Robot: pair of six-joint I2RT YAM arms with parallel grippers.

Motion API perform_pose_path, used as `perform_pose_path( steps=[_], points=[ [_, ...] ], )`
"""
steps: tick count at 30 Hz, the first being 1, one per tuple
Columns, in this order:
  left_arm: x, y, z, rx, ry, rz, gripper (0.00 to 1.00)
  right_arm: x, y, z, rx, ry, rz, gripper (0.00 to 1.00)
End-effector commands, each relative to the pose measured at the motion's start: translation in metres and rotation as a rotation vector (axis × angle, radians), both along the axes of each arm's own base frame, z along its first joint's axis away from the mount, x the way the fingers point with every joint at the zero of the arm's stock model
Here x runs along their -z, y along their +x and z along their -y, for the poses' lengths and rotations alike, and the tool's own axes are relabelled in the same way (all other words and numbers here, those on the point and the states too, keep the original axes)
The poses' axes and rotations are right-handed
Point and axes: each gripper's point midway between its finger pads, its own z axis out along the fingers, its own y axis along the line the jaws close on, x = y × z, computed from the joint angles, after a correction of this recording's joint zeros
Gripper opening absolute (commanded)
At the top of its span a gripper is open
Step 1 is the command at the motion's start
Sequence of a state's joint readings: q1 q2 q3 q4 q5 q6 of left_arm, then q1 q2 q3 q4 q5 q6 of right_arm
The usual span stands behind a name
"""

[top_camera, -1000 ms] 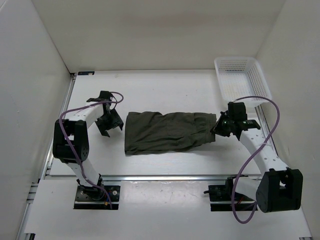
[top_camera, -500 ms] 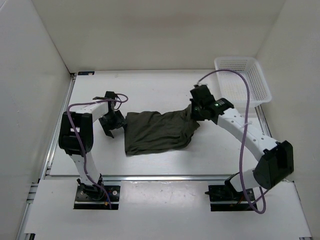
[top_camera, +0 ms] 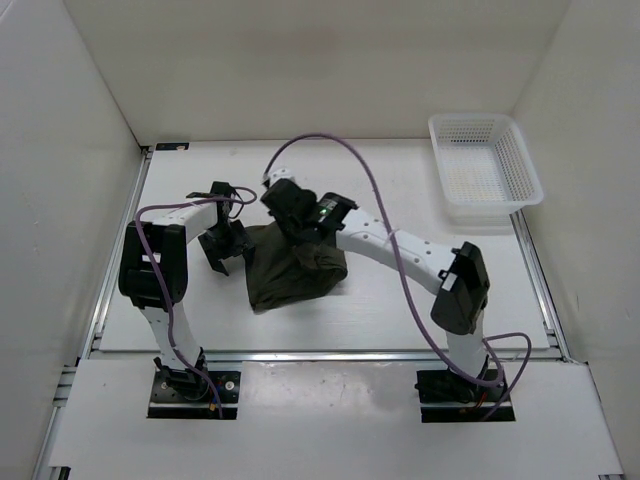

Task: Fold and stack the shorts
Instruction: Fold the shorts

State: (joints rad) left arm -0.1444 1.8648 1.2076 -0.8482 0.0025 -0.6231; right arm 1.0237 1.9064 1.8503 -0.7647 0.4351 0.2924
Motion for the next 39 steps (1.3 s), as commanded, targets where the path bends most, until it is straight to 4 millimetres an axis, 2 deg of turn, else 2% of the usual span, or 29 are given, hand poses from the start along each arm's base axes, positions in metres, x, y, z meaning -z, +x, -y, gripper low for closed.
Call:
perform_pose_path(
  steps=[1, 4, 6, 8, 9, 10, 11, 12, 13, 14, 15, 16, 18, 19, 20, 21, 22, 23, 24, 25, 26, 28, 29, 30, 32, 33, 36, 37, 39],
  points=[
    [0.007, 0.008, 0.011, 0.007, -0.044, 0.026, 0.81, -0.016, -0.01, -0.021, -0.079, -0.015, 0.044, 0.0],
    [0.007, 0.008, 0.012, -0.002, -0.045, 0.026, 0.81, -0.012, -0.025, -0.038, -0.146, -0.022, 0.039, 0.0],
    [0.007, 0.008, 0.012, -0.002, -0.045, 0.026, 0.79, -0.01, -0.027, -0.046, -0.158, -0.022, 0.039, 0.0],
    [0.006, 0.005, 0.013, -0.01, -0.055, 0.024, 0.79, 0.004, -0.032, -0.052, -0.174, -0.043, 0.019, 0.0],
    [0.002, 0.007, 0.013, -0.01, -0.057, 0.038, 0.79, 0.0, -0.031, -0.054, -0.174, -0.033, 0.025, 0.0],
    [-0.003, 0.005, 0.015, -0.008, -0.07, 0.048, 0.79, 0.008, -0.032, -0.056, -0.18, -0.042, 0.011, 0.0],
    [-0.01, 0.006, 0.018, -0.005, -0.09, 0.063, 0.82, 0.012, -0.03, -0.059, -0.18, -0.048, 0.008, 0.0],
    [-0.016, 0.008, 0.017, -0.013, -0.105, 0.082, 0.91, 0.018, -0.03, -0.06, -0.18, -0.057, 0.002, 0.0],
    [-0.02, 0.007, 0.012, -0.032, -0.117, 0.089, 0.96, 0.014, -0.029, -0.065, -0.186, -0.042, 0.003, 0.02],
    [-0.036, 0.01, 0.013, -0.038, -0.151, 0.134, 1.0, 0.023, -0.027, -0.068, -0.186, -0.055, -0.004, 0.16],
    [-0.042, 0.008, 0.01, -0.049, -0.16, 0.14, 1.0, 0.024, -0.029, -0.073, -0.198, -0.044, -0.014, 0.62],
    [-0.05, 0.008, 0.001, -0.064, -0.158, 0.154, 1.0, 0.021, -0.03, -0.076, -0.208, -0.028, -0.02, 0.81],
    [-0.073, 0.01, -0.004, -0.065, -0.169, 0.202, 1.0, 0.018, -0.03, -0.082, -0.199, 0.008, -0.022, 1.0],
    [-0.086, 0.015, -0.007, -0.072, -0.17, 0.229, 1.0, 0.023, -0.034, -0.08, -0.199, 0.017, -0.033, 1.0],
    [-0.096, 0.012, -0.009, -0.064, -0.155, 0.241, 1.0, 0.007, -0.031, -0.073, -0.186, 0.06, -0.022, 1.0],
    [-0.103, 0.013, -0.011, -0.066, -0.144, 0.255, 1.0, 0.004, -0.026, -0.066, -0.163, 0.079, -0.018, 1.0],
    [-0.109, 0.013, -0.011, -0.065, -0.145, 0.266, 1.0, -0.016, -0.033, -0.061, -0.166, 0.133, -0.012, 1.0],
    [-0.116, 0.016, -0.013, -0.066, -0.137, 0.285, 1.0, -0.006, -0.031, -0.05, -0.146, 0.129, -0.021, 1.0],
    [-0.119, 0.012, -0.015, -0.069, -0.125, 0.285, 0.99, -0.008, -0.03, -0.041, -0.123, 0.146, -0.023, 1.0],
    [-0.123, 0.015, -0.015, -0.06, -0.124, 0.298, 0.99, -0.026, -0.035, -0.032, -0.118, 0.186, -0.006, 1.0],
    [-0.13, 0.017, -0.013, -0.047, -0.115, 0.321, 0.97, -0.014, -0.031, -0.016, -0.082, 0.171, -0.023, 0.98],
    [-0.135, 0.019, -0.003, -0.006, -0.117, 0.337, 0.94, -0.02, -0.032, 0.005, -0.031, 0.2, -0.033, 0.92],
    [-0.138, 0.017, 0.01, 0.048, -0.121, 0.345, 0.91, -0.017, -0.024, 0.017, 0.006, 0.206, -0.036, 0.8],
    [-0.144, 0.02, 0.019, 0.087, -0.124, 0.364, 0.91, -0.001, -0.027, 0.03, 0.025, 0.182, -0.07, 0.74],
    [-0.144, 0.021, 0.036, 0.15, -0.129, 0.36, 0.93, 0.005, -0.021, 0.051, 0.083, 0.201, -0.095, 0.68],
    [-0.14, 0.02, 0.051, 0.193, -0.122, 0.342, 0.95, 0.021, -0.026, 0.061, 0.096, 0.183, -0.135, 0.68],
    [-0.129, 0.019, 0.072, 0.25, -0.118, 0.31, 1.0, 0.037, -0.026, 0.088, 0.161, 0.181, -0.181, 0.77],
    [-0.115, 0.02, 0.072, 0.25, -0.11, 0.268, 1.0, 0.034, -0.025, 0.096, 0.185, 0.203, -0.185, 0.77],
    [-0.104, 0.022, 0.084, 0.271, -0.14, 0.248, 1.0, 0.035, -0.028, 0.104, 0.201, 0.208, -0.188, 0.81]
  ],
)
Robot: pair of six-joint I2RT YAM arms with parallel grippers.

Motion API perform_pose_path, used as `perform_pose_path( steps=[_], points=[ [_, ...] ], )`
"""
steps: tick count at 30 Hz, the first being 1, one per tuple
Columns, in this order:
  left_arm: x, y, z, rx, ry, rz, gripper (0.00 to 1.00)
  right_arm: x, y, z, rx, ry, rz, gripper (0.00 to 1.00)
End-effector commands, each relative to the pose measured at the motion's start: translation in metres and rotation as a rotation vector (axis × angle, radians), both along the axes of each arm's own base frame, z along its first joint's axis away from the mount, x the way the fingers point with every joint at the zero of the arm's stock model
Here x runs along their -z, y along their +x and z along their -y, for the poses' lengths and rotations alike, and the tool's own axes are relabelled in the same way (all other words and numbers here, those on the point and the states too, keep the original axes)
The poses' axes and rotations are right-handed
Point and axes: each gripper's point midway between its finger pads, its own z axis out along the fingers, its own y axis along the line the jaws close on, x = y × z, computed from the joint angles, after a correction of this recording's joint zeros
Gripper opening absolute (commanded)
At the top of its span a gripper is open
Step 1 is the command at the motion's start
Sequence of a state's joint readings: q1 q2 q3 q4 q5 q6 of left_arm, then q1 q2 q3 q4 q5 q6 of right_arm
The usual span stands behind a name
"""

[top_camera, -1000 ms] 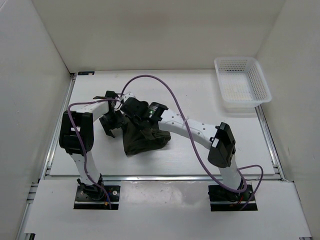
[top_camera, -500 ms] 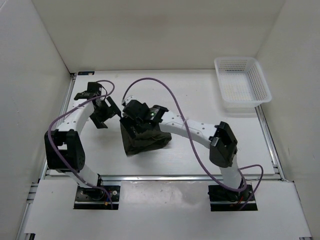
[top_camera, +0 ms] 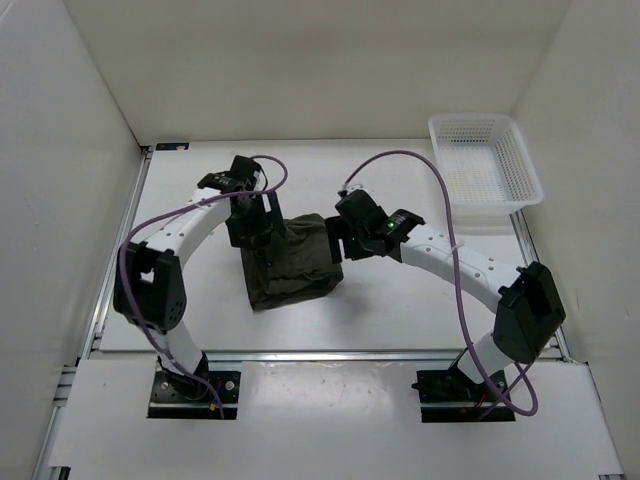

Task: Fold and stack the shorts
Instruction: Fold the shorts

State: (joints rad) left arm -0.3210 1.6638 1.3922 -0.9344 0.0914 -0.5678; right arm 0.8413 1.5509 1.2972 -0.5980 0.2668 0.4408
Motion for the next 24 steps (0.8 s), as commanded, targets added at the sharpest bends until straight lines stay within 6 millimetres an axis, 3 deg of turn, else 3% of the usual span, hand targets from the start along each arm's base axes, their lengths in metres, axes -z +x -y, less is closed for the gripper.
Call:
perform_pose_path(
  steps=[1, 5, 7, 8, 9, 10, 11, 12, 16, 18, 23, 24],
  points=[
    [0.025, 0.007, 0.007, 0.012, -0.001, -0.051, 1.0, -0.008, -0.006, 0.013, 0.042, 0.068, -0.012, 0.81],
    [0.052, 0.013, 0.009, -0.008, 0.009, -0.102, 1.0, -0.003, -0.011, 0.021, 0.05, 0.091, -0.041, 0.82],
    [0.056, 0.016, 0.011, -0.008, 0.011, -0.109, 0.91, 0.001, -0.016, 0.019, 0.033, 0.1, -0.065, 0.82],
    [0.053, 0.019, 0.012, -0.007, 0.007, -0.098, 0.81, 0.003, -0.018, 0.013, 0.014, 0.116, -0.083, 0.81],
    [0.053, 0.02, 0.01, -0.011, 0.016, -0.095, 0.49, 0.001, -0.018, 0.009, 0.003, 0.135, -0.081, 0.79],
    [0.05, 0.021, 0.009, -0.014, 0.022, -0.083, 0.31, 0.003, -0.018, 0.006, -0.006, 0.142, -0.091, 0.78],
    [0.043, 0.022, 0.009, -0.014, 0.015, -0.064, 0.16, 0.007, -0.016, 0.004, -0.006, 0.146, -0.104, 0.78],
    [0.039, 0.024, 0.004, -0.028, 0.011, -0.054, 0.1, 0.014, -0.014, 0.001, -0.012, 0.144, -0.118, 0.76],
    [0.02, 0.023, -0.011, -0.065, -0.011, -0.018, 0.1, 0.024, -0.011, -0.018, -0.056, 0.162, -0.162, 0.69],
    [0.02, 0.019, -0.015, -0.053, -0.012, -0.027, 0.1, 0.027, -0.009, -0.031, -0.08, 0.173, -0.179, 0.64],
    [0.026, 0.015, -0.027, -0.071, -0.009, -0.055, 0.1, 0.048, 0.002, -0.049, -0.099, 0.151, -0.208, 0.25],
    [0.026, 0.015, -0.027, -0.071, -0.009, -0.055, 0.1, 0.05, 0.002, -0.052, -0.105, 0.153, -0.218, 0.21]
  ],
)
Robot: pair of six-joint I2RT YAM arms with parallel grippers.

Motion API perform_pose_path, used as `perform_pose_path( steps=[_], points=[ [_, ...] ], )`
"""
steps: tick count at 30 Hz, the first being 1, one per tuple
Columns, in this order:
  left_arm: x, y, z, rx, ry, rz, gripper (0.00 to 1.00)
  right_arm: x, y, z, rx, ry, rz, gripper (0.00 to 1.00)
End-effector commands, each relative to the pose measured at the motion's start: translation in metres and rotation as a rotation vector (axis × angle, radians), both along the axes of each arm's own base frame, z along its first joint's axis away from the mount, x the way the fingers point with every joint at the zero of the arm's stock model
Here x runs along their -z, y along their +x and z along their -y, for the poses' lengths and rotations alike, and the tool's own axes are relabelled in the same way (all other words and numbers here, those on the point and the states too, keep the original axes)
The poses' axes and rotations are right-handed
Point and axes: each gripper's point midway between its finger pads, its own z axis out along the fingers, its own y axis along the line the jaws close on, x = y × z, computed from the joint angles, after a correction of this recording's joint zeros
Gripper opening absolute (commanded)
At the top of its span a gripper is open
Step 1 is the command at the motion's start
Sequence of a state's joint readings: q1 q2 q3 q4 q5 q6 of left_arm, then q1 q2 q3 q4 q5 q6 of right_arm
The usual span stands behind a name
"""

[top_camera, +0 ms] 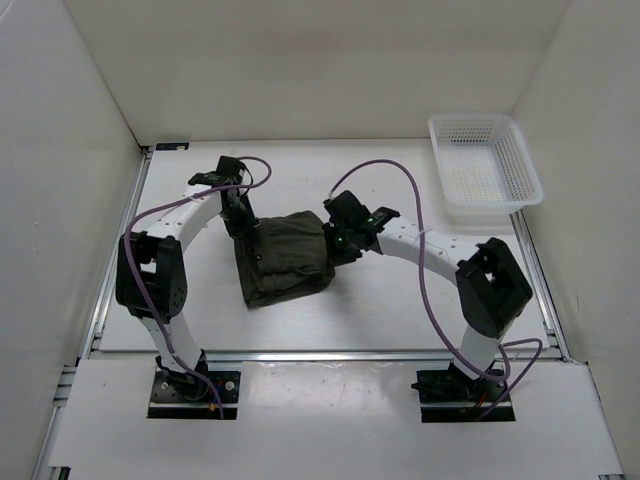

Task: Fold and stack the shorts
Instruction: Fold the shorts

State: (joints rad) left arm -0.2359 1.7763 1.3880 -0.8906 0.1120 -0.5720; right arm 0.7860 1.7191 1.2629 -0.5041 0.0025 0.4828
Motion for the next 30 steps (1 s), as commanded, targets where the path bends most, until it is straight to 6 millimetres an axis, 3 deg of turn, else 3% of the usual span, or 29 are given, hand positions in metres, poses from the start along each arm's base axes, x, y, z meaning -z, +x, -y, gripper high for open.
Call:
perform_pose_path(
  steps=[1, 5, 7, 8, 9, 10, 11, 14, 15, 17, 19, 22, 26, 30],
  points=[
    [-0.011, -0.003, -0.007, 0.01, -0.006, 0.023, 0.1, -0.012, 0.01, -0.028, -0.054, 0.064, 0.032, 0.2],
    [-0.004, -0.003, -0.014, 0.0, 0.002, -0.002, 0.1, 0.004, 0.007, -0.042, -0.091, 0.043, 0.005, 0.2],
    [-0.001, -0.001, -0.023, -0.004, 0.01, -0.007, 0.28, 0.012, -0.001, -0.051, -0.119, 0.031, -0.007, 0.23],
    [-0.002, -0.002, -0.019, 0.003, -0.013, -0.011, 0.53, 0.021, -0.006, -0.056, -0.142, 0.016, -0.016, 0.25],
    [-0.002, -0.002, -0.019, 0.003, -0.013, -0.011, 0.62, 0.027, -0.006, -0.053, -0.136, -0.006, -0.024, 0.26],
    [-0.008, -0.007, -0.019, 0.015, -0.02, -0.004, 0.64, 0.029, -0.008, -0.057, -0.147, -0.009, -0.026, 0.27],
    [-0.009, -0.011, -0.02, 0.015, -0.021, -0.001, 0.75, 0.035, -0.009, -0.054, -0.141, -0.03, -0.035, 0.29],
    [-0.024, -0.027, -0.02, 0.009, -0.038, 0.026, 0.77, 0.029, -0.005, -0.052, -0.129, -0.034, -0.009, 0.38],
    [-0.019, -0.039, -0.02, 0.014, -0.05, 0.004, 0.77, 0.027, -0.004, -0.049, -0.123, -0.042, -0.002, 0.53],
    [-0.023, -0.052, -0.02, 0.007, -0.064, 0.012, 0.79, 0.022, -0.001, -0.044, -0.115, -0.062, 0.022, 0.67],
    [-0.008, -0.07, -0.021, 0.009, -0.064, -0.041, 0.88, 0.01, 0.001, -0.041, -0.105, -0.057, 0.049, 0.78],
    [0.002, -0.078, -0.019, 0.016, -0.086, -0.056, 0.99, -0.001, 0.001, -0.035, -0.091, -0.054, 0.079, 0.79],
    [0.022, -0.076, -0.01, 0.031, -0.087, -0.091, 0.99, -0.013, -0.002, -0.025, -0.08, -0.056, 0.101, 0.8],
    [0.032, -0.062, -0.021, -0.034, -0.014, -0.074, 0.88, -0.027, -0.008, -0.012, -0.056, -0.052, 0.128, 0.8]
  ],
)
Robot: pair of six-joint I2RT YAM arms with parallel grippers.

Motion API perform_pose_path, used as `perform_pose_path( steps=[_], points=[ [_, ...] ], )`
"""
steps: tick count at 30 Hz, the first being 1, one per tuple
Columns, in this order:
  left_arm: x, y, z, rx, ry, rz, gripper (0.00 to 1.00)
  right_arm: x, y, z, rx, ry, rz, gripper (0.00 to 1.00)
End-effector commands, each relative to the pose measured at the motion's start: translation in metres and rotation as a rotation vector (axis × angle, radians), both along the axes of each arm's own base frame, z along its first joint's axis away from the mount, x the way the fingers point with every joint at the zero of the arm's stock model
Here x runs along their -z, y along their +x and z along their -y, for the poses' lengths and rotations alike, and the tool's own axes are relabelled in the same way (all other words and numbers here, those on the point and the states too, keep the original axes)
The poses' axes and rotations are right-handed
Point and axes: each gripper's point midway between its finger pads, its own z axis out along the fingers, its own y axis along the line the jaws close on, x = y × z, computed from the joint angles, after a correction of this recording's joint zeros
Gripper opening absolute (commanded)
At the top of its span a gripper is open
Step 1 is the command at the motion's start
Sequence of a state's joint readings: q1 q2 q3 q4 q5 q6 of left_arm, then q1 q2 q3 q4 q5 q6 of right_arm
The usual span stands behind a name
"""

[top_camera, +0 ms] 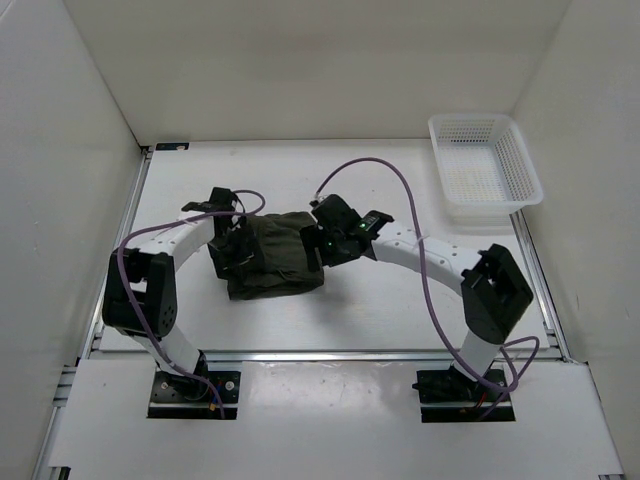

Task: Fold and stack the shorts
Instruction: Fold the shorts

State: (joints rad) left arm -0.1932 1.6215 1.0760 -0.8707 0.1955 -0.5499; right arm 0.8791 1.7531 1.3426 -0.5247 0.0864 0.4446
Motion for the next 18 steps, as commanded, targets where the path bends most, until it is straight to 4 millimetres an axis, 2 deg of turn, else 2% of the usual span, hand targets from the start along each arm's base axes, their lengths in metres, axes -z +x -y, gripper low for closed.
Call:
perform_pose_path(
  steps=[1, 4, 8, 12, 13, 14, 17, 18],
  points=[
    [-0.002, 0.022, 0.0, -0.026, 0.037, 0.092, 0.81, -0.016, -0.003, 0.02, 0.032, -0.022, 0.047, 0.8],
    [-0.007, 0.026, 0.001, -0.03, 0.053, 0.117, 0.72, -0.017, -0.008, 0.028, 0.044, -0.028, 0.046, 0.8],
    [-0.013, 0.028, 0.014, 0.021, 0.01, 0.124, 0.63, -0.014, -0.012, 0.036, 0.066, -0.038, 0.038, 0.8],
    [-0.011, 0.026, 0.017, 0.036, -0.006, 0.112, 0.34, -0.018, -0.011, 0.037, 0.079, -0.032, 0.046, 0.8],
    [-0.011, 0.026, 0.017, 0.036, -0.006, 0.112, 0.15, -0.02, -0.011, 0.039, 0.085, -0.038, 0.053, 0.8],
    [-0.011, 0.026, 0.017, 0.036, -0.006, 0.112, 0.1, -0.02, -0.011, 0.04, 0.085, -0.038, 0.053, 0.8],
    [-0.011, 0.026, 0.017, 0.036, -0.006, 0.112, 0.1, -0.02, -0.01, 0.041, 0.09, -0.042, 0.059, 0.8],
    [-0.017, 0.027, 0.018, 0.036, -0.008, 0.123, 0.1, -0.019, -0.011, 0.042, 0.089, -0.05, 0.054, 0.8]
  ],
)
